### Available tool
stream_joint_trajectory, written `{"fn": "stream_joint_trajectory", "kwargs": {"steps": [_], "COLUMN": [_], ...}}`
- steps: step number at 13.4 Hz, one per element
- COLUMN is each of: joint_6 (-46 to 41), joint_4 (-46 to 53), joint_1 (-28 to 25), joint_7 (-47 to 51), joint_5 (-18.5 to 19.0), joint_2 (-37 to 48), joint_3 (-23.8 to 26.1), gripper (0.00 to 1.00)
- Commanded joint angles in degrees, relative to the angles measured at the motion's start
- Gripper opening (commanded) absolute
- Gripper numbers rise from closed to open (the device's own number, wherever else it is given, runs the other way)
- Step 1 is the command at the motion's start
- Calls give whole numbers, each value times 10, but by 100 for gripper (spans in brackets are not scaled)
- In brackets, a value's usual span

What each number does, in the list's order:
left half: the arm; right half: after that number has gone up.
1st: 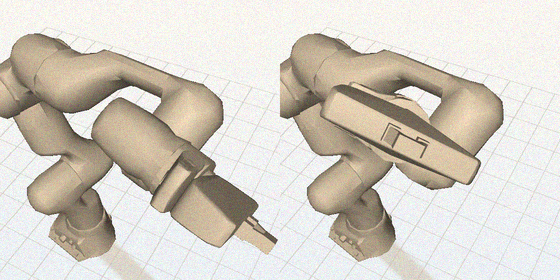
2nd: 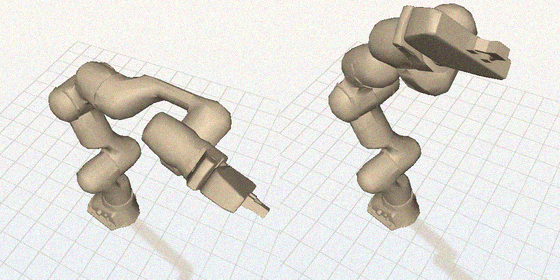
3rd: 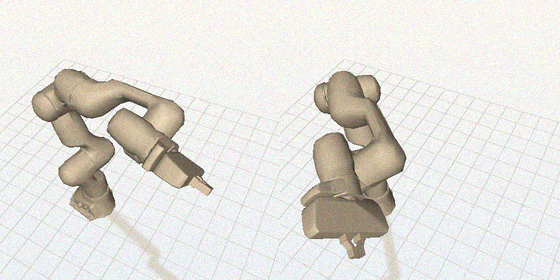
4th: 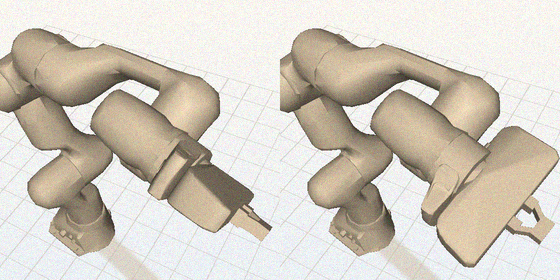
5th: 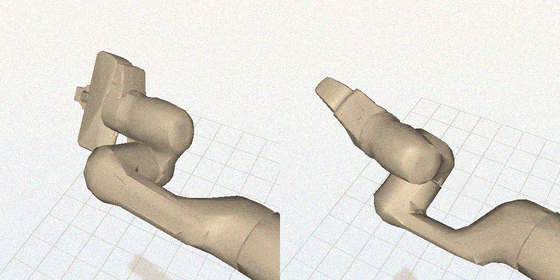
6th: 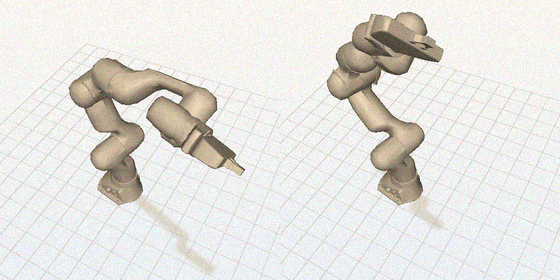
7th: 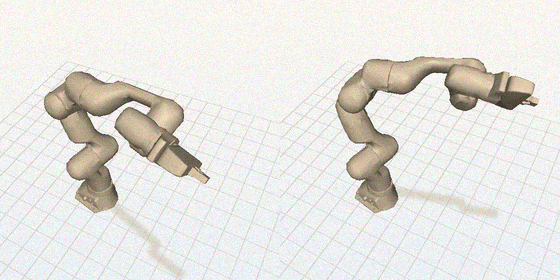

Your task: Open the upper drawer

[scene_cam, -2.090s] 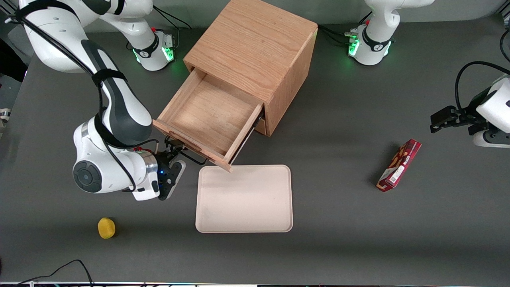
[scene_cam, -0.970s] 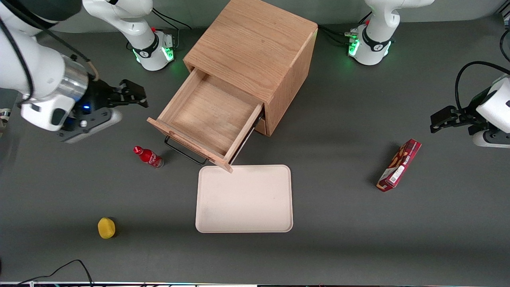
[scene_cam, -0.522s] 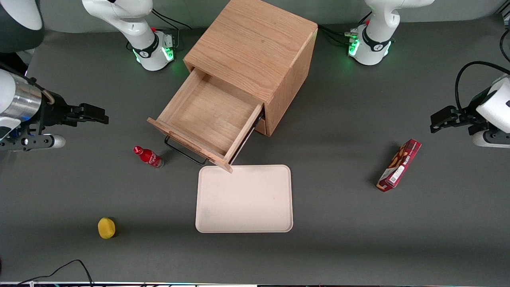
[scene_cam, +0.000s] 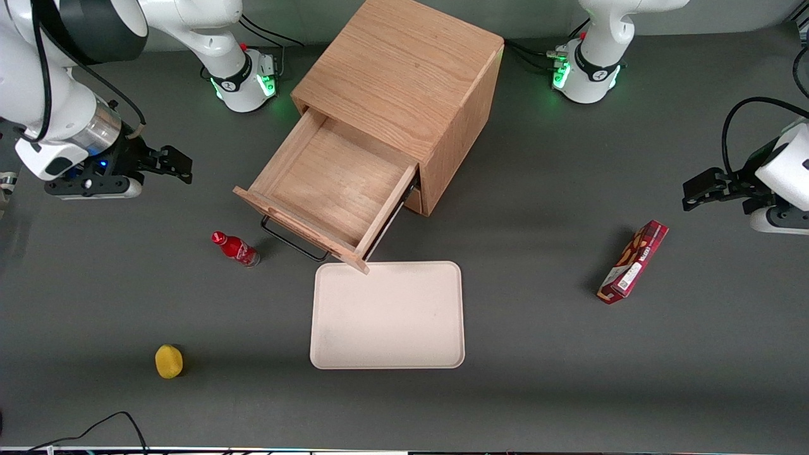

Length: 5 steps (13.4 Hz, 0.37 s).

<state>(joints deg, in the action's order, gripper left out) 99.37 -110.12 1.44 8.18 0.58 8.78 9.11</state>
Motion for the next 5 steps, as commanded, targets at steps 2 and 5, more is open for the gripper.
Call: {"fn": "stream_joint_trajectory", "kwargs": {"steps": [2, 5], "joint_6": [4, -2], "joint_4": [24, 29], "joint_1": [-2, -2], "joint_7": [11, 11], "joint_5": [16, 15], "joint_2": [0, 0], "joint_3": [-28, -32], "gripper": [100, 100]}}
